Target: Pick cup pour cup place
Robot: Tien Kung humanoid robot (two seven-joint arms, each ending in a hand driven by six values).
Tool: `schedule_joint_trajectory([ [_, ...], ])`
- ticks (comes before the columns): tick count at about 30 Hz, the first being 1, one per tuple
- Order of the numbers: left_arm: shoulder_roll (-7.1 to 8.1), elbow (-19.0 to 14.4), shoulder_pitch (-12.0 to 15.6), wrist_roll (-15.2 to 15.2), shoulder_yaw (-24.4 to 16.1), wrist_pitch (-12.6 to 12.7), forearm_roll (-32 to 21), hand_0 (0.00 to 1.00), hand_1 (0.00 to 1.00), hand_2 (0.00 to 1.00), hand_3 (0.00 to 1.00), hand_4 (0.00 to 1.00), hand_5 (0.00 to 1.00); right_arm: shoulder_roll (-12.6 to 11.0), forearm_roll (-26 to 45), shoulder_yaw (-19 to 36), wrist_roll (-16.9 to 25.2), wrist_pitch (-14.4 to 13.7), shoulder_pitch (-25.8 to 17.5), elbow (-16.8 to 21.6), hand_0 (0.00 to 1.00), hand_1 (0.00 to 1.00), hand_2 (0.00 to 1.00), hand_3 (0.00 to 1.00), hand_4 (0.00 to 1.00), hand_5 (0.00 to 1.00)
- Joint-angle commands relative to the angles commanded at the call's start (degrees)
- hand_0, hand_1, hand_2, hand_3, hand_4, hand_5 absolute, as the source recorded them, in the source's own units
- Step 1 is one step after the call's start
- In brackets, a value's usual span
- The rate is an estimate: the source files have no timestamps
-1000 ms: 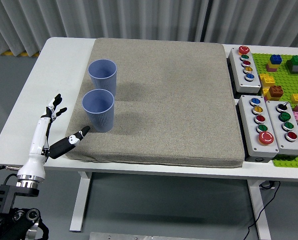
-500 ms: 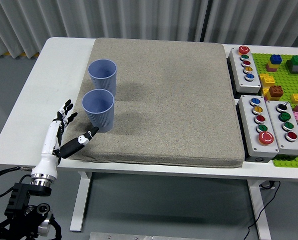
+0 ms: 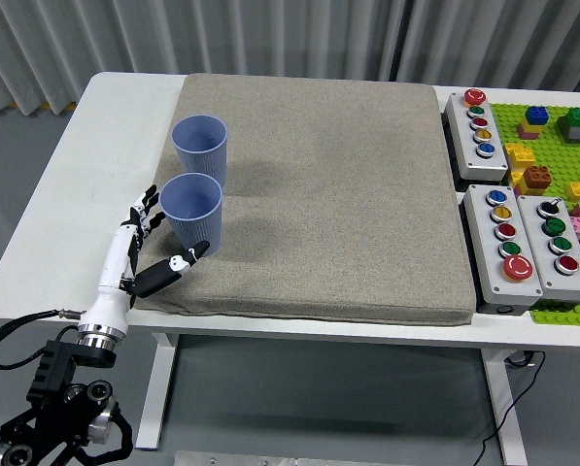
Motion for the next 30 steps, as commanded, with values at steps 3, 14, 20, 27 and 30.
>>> schedule_joint_trajectory([
  [3, -0.22, 0.6, -0.5, 0.5, 0.1, -0.6, 0.7, 0.894, 0.901, 0.998, 0.998, 0.905, 0.116, 0.0, 0.0, 0.0, 0.0, 0.0, 0.0, 0.0, 0.640, 0.604, 0.509, 0.588, 0.002, 0.002],
  [14, -0.83, 3.1, -3.1, 0.7, 0.2, -1.3, 0.2, 0.897, 0.901, 0.998, 0.998, 0.930, 0.170, 0.1, 0.3, -0.2, -0.1, 0.0, -0.1, 0.0, 0.640, 0.604, 0.509, 0.588, 0.002, 0.002],
  [20, -1.08, 4.3, -4.1, 0.7, 0.3, -1.8, -0.5, 0.897, 0.900, 0.998, 0.998, 0.938, 0.208, 0.2, 0.3, -0.3, -0.1, 0.0, -0.2, 0.0, 0.640, 0.604, 0.509, 0.588, 0.002, 0.002],
  [27, -2.13, 6.2, -6.2, 0.7, 0.2, -2.4, -0.8, 0.898, 0.890, 0.998, 0.998, 0.925, 0.166, 0.3, 0.2, -0.3, -0.2, 0.0, -0.3, 0.1, 0.640, 0.604, 0.509, 0.588, 0.002, 0.002],
  [30, -2.24, 7.0, -7.4, 0.7, 0.3, -2.7, -1.0, 0.898, 0.890, 0.998, 0.998, 0.925, 0.166, 0.3, 0.5, -0.4, -0.2, -0.1, -0.3, 0.0, 0.640, 0.604, 0.509, 0.588, 0.002, 0.002],
])
